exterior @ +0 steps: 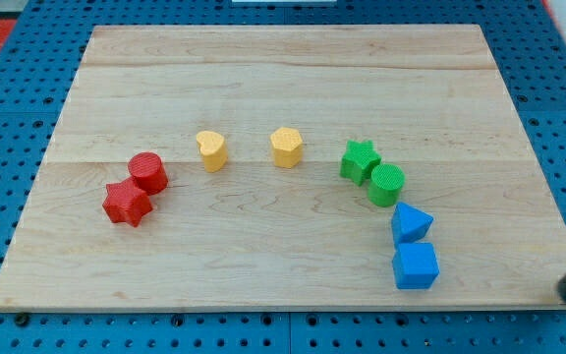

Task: Push the red star into the red circle

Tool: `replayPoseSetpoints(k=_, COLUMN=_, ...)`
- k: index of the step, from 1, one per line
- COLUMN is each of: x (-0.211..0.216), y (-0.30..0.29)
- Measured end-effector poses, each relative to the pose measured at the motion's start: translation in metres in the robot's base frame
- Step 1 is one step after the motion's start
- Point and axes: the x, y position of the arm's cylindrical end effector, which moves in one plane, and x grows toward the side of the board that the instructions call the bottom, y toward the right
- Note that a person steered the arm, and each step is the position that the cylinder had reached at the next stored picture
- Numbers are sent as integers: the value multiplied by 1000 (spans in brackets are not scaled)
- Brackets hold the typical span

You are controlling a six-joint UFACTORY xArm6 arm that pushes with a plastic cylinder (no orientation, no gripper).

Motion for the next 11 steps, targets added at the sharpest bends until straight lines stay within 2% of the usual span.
replayPoseSetpoints(k=1, x=-4, y=-119)
replayPoseSetpoints(k=2, x=-19, y=-118)
replayPoseSetpoints(k=3, x=-53, y=-103)
replayPoseSetpoints(k=4, x=-48, y=-97)
replayPoseSetpoints(k=5, x=-14, y=-82)
replayPoseSetpoints(k=7, x=-7, y=-219)
replayPoseSetpoints(k=9, x=-7, y=-276)
replayPoseSetpoints(k=10, x=-13, y=-355)
replayPoseSetpoints(k=11, x=-46, y=-400)
